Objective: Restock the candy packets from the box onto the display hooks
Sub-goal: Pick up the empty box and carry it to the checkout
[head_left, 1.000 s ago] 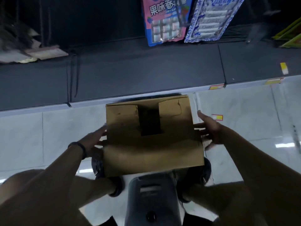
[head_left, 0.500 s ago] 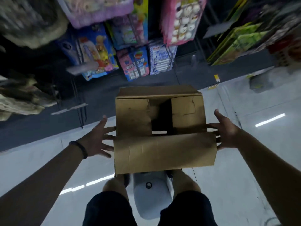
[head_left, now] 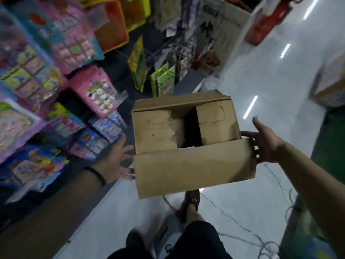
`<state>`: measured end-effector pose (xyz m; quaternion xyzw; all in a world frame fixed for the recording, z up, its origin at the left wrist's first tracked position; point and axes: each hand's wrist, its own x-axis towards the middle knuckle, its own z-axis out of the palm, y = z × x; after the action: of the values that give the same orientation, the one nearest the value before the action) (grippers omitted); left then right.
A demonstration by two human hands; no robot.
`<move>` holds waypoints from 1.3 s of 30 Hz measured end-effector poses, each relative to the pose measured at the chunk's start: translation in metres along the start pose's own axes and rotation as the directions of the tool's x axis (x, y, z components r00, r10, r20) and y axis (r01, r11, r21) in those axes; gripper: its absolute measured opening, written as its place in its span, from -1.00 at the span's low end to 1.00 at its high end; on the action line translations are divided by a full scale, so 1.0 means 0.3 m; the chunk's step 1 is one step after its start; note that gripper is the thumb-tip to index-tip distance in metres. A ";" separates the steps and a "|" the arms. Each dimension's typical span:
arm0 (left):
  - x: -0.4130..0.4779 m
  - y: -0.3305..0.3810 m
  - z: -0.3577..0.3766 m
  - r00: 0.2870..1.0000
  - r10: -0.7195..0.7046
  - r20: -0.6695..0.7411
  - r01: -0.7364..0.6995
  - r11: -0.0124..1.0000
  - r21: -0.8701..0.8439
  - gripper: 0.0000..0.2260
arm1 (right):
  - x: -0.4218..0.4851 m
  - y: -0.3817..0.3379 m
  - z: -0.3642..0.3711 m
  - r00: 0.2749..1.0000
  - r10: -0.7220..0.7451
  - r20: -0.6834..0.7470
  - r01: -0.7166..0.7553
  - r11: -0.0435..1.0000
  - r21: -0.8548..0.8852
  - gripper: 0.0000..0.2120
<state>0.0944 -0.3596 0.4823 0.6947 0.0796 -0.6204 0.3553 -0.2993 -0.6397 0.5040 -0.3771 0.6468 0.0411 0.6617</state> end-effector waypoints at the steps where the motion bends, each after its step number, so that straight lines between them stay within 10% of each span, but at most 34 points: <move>1: 0.001 0.061 0.083 1.000 0.015 0.001 -0.015 1.000 0.011 -0.14 | -0.010 -0.009 -0.075 1.000 -0.011 -0.014 0.011 0.999 0.032 -0.05; 39: 0.406 1.873 2.256 0.885 0.116 0.451 -0.394 0.702 0.593 -0.14 | 0.277 -0.874 -1.808 0.935 -0.002 -0.355 0.199 0.831 0.520 0.07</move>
<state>-0.1144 -1.2137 0.6072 0.6453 -0.3177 -0.6726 0.1742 -0.5913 -1.1618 0.6129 -0.2073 0.7144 -0.2465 0.6212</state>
